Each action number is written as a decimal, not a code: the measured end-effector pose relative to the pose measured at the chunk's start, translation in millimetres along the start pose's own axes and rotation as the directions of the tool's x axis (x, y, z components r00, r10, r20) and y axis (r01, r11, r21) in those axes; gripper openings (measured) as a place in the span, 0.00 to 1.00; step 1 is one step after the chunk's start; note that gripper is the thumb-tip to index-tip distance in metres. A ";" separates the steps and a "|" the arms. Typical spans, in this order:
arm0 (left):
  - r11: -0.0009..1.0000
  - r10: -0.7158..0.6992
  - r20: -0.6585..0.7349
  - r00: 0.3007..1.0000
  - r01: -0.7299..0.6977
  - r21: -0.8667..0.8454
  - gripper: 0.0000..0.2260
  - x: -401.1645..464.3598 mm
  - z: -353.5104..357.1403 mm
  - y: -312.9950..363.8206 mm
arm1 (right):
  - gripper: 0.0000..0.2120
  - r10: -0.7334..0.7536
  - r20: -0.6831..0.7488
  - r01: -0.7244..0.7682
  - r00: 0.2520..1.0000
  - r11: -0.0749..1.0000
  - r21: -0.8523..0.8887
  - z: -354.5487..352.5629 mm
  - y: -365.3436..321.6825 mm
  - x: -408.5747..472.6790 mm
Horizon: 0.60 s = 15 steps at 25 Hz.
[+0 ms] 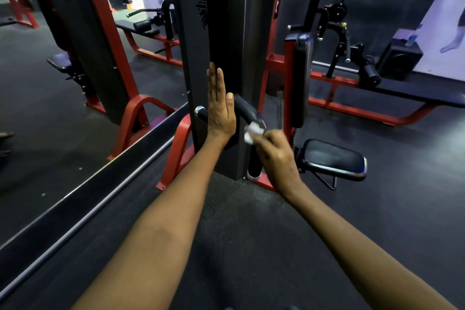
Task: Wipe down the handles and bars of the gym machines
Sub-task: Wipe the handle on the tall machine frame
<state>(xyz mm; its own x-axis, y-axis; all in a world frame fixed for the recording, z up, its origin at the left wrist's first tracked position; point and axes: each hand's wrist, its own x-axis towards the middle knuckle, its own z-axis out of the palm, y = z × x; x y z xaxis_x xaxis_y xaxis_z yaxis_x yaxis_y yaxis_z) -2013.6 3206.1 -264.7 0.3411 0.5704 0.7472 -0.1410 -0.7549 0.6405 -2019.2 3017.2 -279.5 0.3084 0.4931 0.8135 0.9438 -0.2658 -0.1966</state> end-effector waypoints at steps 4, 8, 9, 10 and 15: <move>0.995 0.098 0.058 0.994 -0.097 -0.012 0.24 -1.5 -6.8 13.5 | 0.15 -0.025 0.266 0.055 0.964 0.993 -0.105 16.9 -9.2 -62.4; 0.998 0.058 0.065 0.996 -0.057 -0.022 0.23 1.3 -5.4 14.8 | 0.11 -0.011 0.118 0.038 0.993 0.974 -0.225 13.8 -14.5 -11.6; 0.998 0.065 0.068 0.996 -0.064 -0.022 0.23 -0.3 -5.4 16.4 | 0.11 0.004 0.126 0.027 0.992 0.970 -0.243 19.0 -10.3 -12.8; 0.998 0.068 0.078 0.995 -0.067 -0.019 0.23 -0.9 -5.8 16.4 | 0.12 0.031 0.199 0.021 0.979 0.968 -0.250 25.8 -4.6 -26.1; 0.991 0.121 0.079 0.990 -0.116 -0.060 0.24 1.9 -1.1 11.9 | 0.09 0.402 0.173 -0.411 0.899 0.911 0.019 17.5 20.1 -71.2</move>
<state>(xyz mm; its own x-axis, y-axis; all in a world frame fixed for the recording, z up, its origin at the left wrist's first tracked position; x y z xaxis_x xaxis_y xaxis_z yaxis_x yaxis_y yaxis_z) -2015.6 3198.6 -255.5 0.3940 0.4475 0.8028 -0.2350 -0.7954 0.5587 -2020.1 2991.2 -351.0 0.6773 0.4795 0.5579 0.7356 -0.4293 -0.5241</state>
